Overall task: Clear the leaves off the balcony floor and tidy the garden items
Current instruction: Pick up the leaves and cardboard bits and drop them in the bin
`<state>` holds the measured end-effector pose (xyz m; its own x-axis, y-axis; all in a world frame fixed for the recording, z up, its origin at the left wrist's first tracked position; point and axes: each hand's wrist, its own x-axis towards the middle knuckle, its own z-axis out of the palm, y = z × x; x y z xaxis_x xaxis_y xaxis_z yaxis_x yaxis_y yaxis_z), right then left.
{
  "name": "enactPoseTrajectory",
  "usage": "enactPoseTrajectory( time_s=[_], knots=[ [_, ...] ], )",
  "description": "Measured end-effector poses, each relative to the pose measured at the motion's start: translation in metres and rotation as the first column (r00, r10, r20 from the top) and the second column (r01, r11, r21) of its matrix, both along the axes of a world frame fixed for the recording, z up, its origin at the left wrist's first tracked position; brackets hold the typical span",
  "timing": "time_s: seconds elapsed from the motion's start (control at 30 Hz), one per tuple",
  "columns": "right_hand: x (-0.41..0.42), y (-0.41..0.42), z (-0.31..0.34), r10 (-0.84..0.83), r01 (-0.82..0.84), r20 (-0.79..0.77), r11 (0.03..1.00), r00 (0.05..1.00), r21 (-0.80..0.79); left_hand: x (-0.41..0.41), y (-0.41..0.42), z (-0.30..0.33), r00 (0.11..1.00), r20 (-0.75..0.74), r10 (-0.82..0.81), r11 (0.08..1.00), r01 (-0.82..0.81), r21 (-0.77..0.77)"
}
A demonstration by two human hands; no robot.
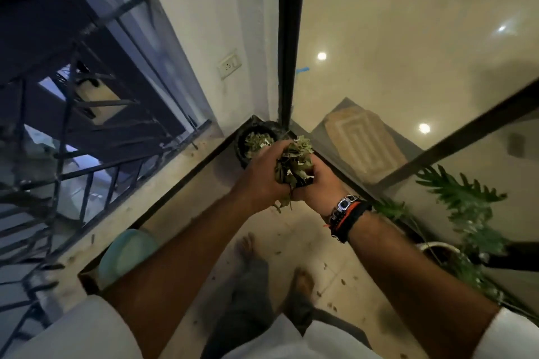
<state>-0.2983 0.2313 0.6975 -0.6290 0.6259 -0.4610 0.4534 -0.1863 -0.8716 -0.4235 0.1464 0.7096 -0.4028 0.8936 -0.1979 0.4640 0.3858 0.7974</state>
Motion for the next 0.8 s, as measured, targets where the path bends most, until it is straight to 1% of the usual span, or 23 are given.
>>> enactPoseTrajectory(
  time_s=[0.07,0.17,0.23,0.37,0.43,0.6,0.7,0.8],
  knots=[
    [-0.027,0.016,-0.010,0.017,-0.017,0.010,1.000,1.000,0.010,-0.025,0.014,-0.011,1.000,-0.008,0.022,1.000,-0.022,-0.018],
    [-0.065,0.039,-0.029,0.016,-0.016,-0.006,1.000,1.000,-0.026,-0.063,0.034,-0.031,0.999,0.017,0.040,0.999,-0.040,-0.028],
    [-0.094,0.057,-0.046,0.029,-0.029,0.005,0.999,1.000,-0.037,-0.091,0.052,-0.047,0.999,0.007,0.043,0.998,-0.042,-0.036],
    [-0.151,0.093,-0.099,0.051,-0.050,0.039,0.998,0.998,-0.036,-0.146,0.089,-0.097,0.998,-0.030,0.047,0.996,-0.049,-0.076],
    [-0.175,0.110,-0.134,0.058,-0.056,0.060,0.998,0.997,-0.034,-0.171,0.106,-0.134,0.998,-0.026,0.050,0.992,-0.052,-0.111],
    [-0.232,0.157,-0.251,0.076,-0.069,0.127,0.996,0.989,-0.065,-0.223,0.154,-0.260,0.995,0.032,0.100,0.977,-0.092,-0.191],
    [-0.263,0.184,-0.339,0.149,-0.135,0.135,0.985,0.980,-0.105,-0.246,0.181,-0.351,0.988,0.027,0.153,0.963,-0.143,-0.230],
    [-0.288,0.204,-0.418,0.215,-0.210,0.142,0.976,0.966,-0.050,-0.265,0.202,-0.433,0.980,0.008,0.201,0.954,-0.194,-0.228]
  ],
)
